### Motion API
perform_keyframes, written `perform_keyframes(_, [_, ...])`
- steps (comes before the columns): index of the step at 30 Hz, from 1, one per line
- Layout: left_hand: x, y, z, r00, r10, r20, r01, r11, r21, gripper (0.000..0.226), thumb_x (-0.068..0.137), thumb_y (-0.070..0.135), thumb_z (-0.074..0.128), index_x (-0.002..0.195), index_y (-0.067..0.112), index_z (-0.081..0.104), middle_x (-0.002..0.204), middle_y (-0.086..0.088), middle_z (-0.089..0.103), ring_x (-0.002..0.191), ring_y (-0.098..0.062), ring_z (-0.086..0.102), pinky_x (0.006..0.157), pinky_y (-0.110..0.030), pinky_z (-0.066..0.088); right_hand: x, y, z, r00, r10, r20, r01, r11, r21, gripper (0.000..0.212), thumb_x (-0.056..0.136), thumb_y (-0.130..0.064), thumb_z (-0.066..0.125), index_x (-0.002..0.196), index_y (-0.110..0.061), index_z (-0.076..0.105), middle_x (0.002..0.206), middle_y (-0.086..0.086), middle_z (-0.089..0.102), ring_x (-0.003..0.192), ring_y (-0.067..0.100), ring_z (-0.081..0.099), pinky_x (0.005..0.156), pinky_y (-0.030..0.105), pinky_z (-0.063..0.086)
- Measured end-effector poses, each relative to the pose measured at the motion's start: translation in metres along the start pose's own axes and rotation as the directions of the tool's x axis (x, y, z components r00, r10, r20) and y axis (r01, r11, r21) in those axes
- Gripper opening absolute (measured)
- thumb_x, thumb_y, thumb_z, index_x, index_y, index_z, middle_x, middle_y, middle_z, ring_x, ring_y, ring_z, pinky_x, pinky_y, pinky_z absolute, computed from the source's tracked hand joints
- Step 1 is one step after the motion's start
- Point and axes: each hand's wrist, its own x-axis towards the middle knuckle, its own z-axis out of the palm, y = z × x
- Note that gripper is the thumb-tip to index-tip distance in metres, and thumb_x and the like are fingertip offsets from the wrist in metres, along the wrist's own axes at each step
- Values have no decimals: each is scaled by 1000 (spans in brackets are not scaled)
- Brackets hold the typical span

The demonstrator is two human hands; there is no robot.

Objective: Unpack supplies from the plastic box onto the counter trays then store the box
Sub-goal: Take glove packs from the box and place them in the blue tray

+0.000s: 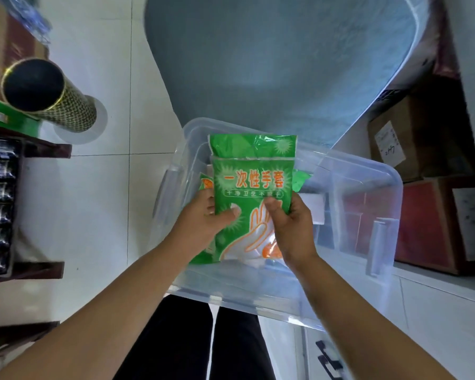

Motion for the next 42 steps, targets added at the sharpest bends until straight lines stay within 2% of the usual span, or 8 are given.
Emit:
perform_keyframes(4, [2,21,-27,987,-54,-154,28,986,-164,29,80,13,69,108,13,62,102,-6,72,90,-22,70,84,-40,55,1,-16,31,997,81,15,-81,996,45,14,93,-20,55,82,-22,63,76,-1,68,71,14,64,64,26,54])
perform_keyframes(8, [-2,46,-76,889,87,-450,-164,977,-134,19,80,12,69,95,19,59,90,1,69,73,-6,68,61,-22,55,10,-7,46,995,81,50,-63,955,-290,15,94,-17,52,82,-15,60,82,6,66,73,17,60,68,27,49])
perform_keyframes(12, [-6,62,-122,780,145,-609,-300,941,-159,17,85,13,63,97,23,56,89,13,67,67,8,66,51,-9,49,15,11,63,912,-150,381,394,578,-715,12,83,-6,64,92,-9,72,99,11,72,90,28,66,78,33,51])
perform_keyframes(17, [-5,44,-150,755,126,-644,-316,930,-189,18,83,19,64,98,28,59,93,11,72,82,-5,70,59,-17,55,33,35,104,660,-272,701,750,304,-588,20,71,2,70,91,-3,73,100,17,72,89,33,69,79,41,56])
perform_keyframes(23, [-3,16,-151,756,146,-638,-327,928,-176,15,81,22,65,93,30,63,85,18,74,77,-3,70,56,-13,52,47,58,116,793,-134,594,574,489,-657,18,91,-15,54,101,-6,65,103,14,66,95,31,58,81,39,48])
perform_keyframes(27, [2,5,-153,762,124,-636,-322,924,-205,22,81,22,66,102,21,63,88,12,74,80,-7,71,59,-15,53,55,74,110,591,-218,777,806,102,-584,26,72,-6,76,97,-6,71,105,16,70,100,33,65,86,39,52])
perform_keyframes(33, [3,2,-154,781,139,-609,-329,920,-212,19,80,21,66,99,24,63,93,10,75,85,-11,71,61,-19,55,58,85,92,515,-176,839,838,-104,-536,16,72,-5,70,88,-7,68,97,10,73,107,31,62,98,48,44])
perform_keyframes(42, [-5,15,-136,833,146,-533,-293,934,-203,16,83,17,66,96,24,61,90,9,72,80,-9,71,60,-21,55,32,37,24,718,-93,690,684,-86,-724,20,59,-11,85,66,-9,67,58,8,62,55,27,60,54,30,52])
